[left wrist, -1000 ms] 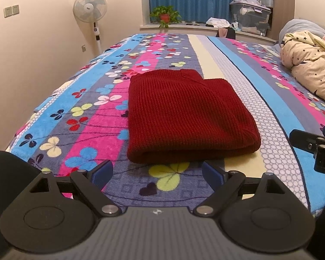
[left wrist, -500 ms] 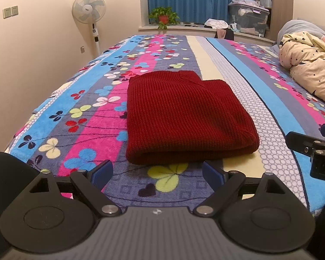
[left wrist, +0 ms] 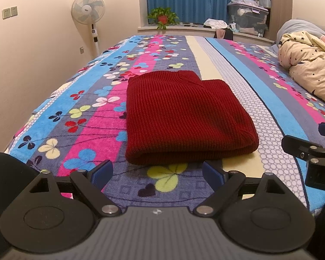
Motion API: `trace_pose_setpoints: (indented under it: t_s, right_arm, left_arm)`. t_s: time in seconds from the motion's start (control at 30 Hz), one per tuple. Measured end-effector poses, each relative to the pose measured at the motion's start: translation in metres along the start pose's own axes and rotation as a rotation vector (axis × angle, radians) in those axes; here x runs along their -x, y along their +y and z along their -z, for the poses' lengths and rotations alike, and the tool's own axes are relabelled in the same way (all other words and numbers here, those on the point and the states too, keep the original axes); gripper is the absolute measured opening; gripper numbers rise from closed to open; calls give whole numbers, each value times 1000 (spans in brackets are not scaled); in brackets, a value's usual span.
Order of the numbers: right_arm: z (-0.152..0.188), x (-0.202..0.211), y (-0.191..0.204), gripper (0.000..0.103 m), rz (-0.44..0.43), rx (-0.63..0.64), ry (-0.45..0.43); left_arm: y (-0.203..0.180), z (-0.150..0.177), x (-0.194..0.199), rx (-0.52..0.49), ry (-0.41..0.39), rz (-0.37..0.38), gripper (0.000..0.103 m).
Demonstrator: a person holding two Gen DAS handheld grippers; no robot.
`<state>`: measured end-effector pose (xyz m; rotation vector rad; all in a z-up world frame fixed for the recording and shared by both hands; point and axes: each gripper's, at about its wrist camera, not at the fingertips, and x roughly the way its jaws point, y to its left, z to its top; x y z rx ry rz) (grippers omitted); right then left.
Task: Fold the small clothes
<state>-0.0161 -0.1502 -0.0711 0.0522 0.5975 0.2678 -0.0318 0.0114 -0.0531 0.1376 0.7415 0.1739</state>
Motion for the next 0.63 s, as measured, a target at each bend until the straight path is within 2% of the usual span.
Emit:
trace_pose_setpoints:
  t_s: [0.63]
  right_arm:
    - [2, 0, 1, 91, -9, 13, 4]
  left_arm:
    - [1, -1, 0, -2, 0, 2, 93]
